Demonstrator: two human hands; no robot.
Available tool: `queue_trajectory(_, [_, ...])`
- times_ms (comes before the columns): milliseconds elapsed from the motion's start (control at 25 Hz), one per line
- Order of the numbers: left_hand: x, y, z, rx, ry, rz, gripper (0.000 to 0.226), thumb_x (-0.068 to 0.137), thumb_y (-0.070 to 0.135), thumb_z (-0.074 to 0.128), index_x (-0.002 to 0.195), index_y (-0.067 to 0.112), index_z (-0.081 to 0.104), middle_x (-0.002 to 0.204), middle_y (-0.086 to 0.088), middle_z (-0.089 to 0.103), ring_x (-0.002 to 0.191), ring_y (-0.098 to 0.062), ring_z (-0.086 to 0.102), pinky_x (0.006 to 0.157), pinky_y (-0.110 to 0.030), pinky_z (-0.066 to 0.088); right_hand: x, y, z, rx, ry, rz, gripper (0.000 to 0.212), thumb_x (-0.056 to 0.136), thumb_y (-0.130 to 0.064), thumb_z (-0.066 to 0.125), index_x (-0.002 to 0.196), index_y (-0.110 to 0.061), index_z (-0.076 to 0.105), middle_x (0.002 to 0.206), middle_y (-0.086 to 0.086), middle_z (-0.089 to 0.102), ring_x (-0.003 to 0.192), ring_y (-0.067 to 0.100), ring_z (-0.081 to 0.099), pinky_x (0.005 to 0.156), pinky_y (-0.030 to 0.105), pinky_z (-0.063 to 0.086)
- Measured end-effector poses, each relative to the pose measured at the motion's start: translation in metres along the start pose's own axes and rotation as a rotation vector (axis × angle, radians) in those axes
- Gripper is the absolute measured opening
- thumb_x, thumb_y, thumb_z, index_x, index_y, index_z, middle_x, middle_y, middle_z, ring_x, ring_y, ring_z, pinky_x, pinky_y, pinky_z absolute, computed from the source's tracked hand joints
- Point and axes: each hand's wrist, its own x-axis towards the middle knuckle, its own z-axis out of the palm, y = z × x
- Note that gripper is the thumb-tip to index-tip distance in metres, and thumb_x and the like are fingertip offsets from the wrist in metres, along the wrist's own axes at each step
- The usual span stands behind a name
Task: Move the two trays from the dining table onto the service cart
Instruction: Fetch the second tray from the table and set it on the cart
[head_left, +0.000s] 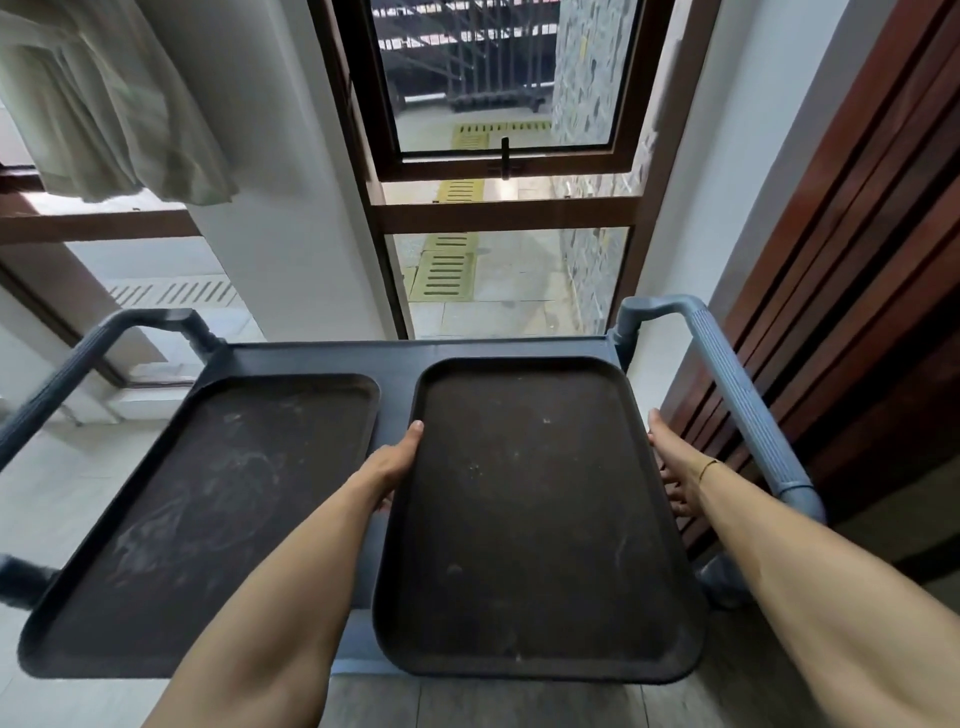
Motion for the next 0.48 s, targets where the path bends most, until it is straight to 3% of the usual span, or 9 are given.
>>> queue_trajectory(80, [0.009,0.0,0.006,-0.027,-0.007,-0.002,0.092,0.088,0.079,0.027,0.136,0.005,0.054,0.094,-0.011,0.066,0.078,-0.028,0.064,0.061,-0.034,0.054,0.007,0.003,-0.002,-0.005,0.018,0.021,0.096,0.078,-0.089,0.017,0.103,-0.008,0.063,0.063,0.006,0.06,0.055,0.017,0.054,0.047,0.025,0.038])
queue_trajectory(120, [0.013,-0.001,0.009,-0.045,-0.018,0.004,0.091,0.089,0.078,0.029,0.136,0.004,0.054,0.102,-0.014,0.067,0.086,-0.031,0.066,0.071,-0.039,0.058,0.01,0.004,-0.002,-0.004,0.021,0.03,0.097,0.078,-0.089,0.017,0.1,-0.007,0.064,0.059,0.007,0.064,0.055,0.017,0.057,0.047,0.023,0.039])
queue_trajectory(240, [0.021,-0.002,0.013,-0.056,-0.02,-0.001,0.09,0.091,0.076,0.029,0.136,0.003,0.054,0.122,-0.019,0.065,0.103,-0.037,0.064,0.093,-0.05,0.054,0.018,0.008,0.0,0.014,0.018,0.044,0.097,0.078,-0.089,0.019,0.111,-0.01,0.064,0.083,0.01,0.067,0.075,0.022,0.06,0.056,0.027,0.041])
queue_trajectory(480, [0.032,-0.012,0.02,-0.022,-0.02,-0.038,0.088,0.092,0.075,0.028,0.138,0.004,0.051,0.127,-0.022,0.062,0.111,-0.039,0.062,0.08,-0.041,0.051,0.021,0.01,0.004,-0.008,0.008,0.047,0.096,0.081,-0.086,0.017,0.13,-0.014,0.056,0.098,0.012,0.059,0.087,0.024,0.054,0.063,0.031,0.04])
